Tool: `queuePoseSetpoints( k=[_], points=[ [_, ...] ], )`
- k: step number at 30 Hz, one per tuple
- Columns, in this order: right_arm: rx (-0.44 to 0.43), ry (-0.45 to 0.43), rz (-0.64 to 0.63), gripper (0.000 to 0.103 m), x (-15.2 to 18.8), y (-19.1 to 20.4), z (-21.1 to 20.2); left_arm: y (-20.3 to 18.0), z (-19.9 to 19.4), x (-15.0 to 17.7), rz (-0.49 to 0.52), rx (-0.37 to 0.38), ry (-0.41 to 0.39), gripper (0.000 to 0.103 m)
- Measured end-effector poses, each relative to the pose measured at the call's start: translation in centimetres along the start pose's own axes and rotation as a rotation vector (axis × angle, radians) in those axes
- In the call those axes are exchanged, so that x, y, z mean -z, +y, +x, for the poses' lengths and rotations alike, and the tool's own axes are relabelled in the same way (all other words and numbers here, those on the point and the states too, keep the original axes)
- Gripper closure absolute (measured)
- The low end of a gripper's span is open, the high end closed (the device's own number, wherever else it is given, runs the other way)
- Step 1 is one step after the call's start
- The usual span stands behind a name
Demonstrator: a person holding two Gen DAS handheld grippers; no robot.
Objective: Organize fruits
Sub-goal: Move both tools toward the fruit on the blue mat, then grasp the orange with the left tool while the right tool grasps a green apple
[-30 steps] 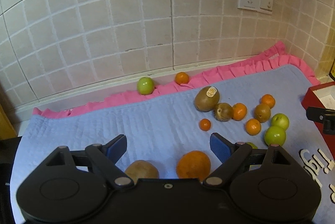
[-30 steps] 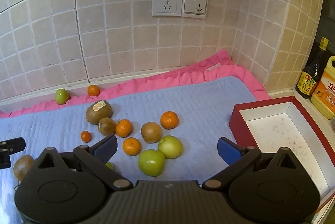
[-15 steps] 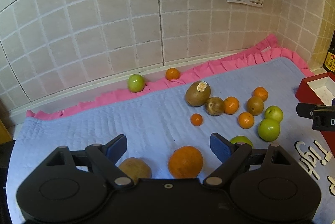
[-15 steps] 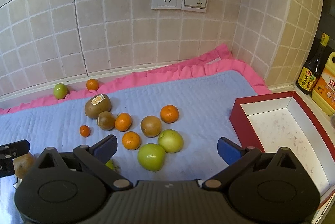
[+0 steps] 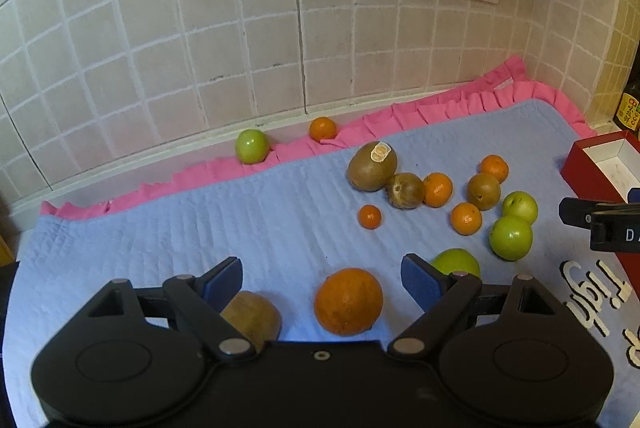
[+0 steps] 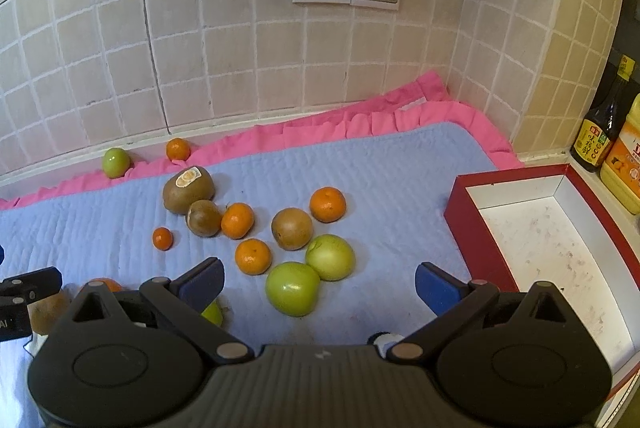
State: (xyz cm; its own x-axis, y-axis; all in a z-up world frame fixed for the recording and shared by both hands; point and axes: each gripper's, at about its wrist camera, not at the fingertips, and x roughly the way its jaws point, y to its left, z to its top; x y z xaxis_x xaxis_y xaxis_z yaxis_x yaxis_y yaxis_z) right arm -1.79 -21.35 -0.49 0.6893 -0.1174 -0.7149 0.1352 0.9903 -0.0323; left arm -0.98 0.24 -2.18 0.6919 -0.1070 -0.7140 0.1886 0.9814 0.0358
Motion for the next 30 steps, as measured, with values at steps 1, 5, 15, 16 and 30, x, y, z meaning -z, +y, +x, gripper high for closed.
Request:
queuePoseSetpoints(
  k=[1,5,15,16,30],
  points=[
    [-0.001,0.003,0.003,0.0,0.0,0.0,0.1,0.0,0.1,0.0,0.002,-0.002,0.001,0.001],
    [-0.004,0.014,0.012,0.0,0.1,-0.1,0.5,-0.1,0.3,0.1,0.008,-0.001,0.002,0.001],
    [-0.011,0.025,-0.005,0.0,-0.1,0.2,1.1,0.2,0.5,0.2,0.02,-0.008,0.002,0.001],
    [-0.006,0.023,-0.007,0.0,-0.1,0.1,1.2,0.4,0.5,0.2,0.022,-0.016,0.0,0.001],
    [-0.081,0.115,0.042,0.011,2.0,-0.7,5.1,-0.2,3.6,1.7,0.143,0.128,0.052,0.001]
  ],
)
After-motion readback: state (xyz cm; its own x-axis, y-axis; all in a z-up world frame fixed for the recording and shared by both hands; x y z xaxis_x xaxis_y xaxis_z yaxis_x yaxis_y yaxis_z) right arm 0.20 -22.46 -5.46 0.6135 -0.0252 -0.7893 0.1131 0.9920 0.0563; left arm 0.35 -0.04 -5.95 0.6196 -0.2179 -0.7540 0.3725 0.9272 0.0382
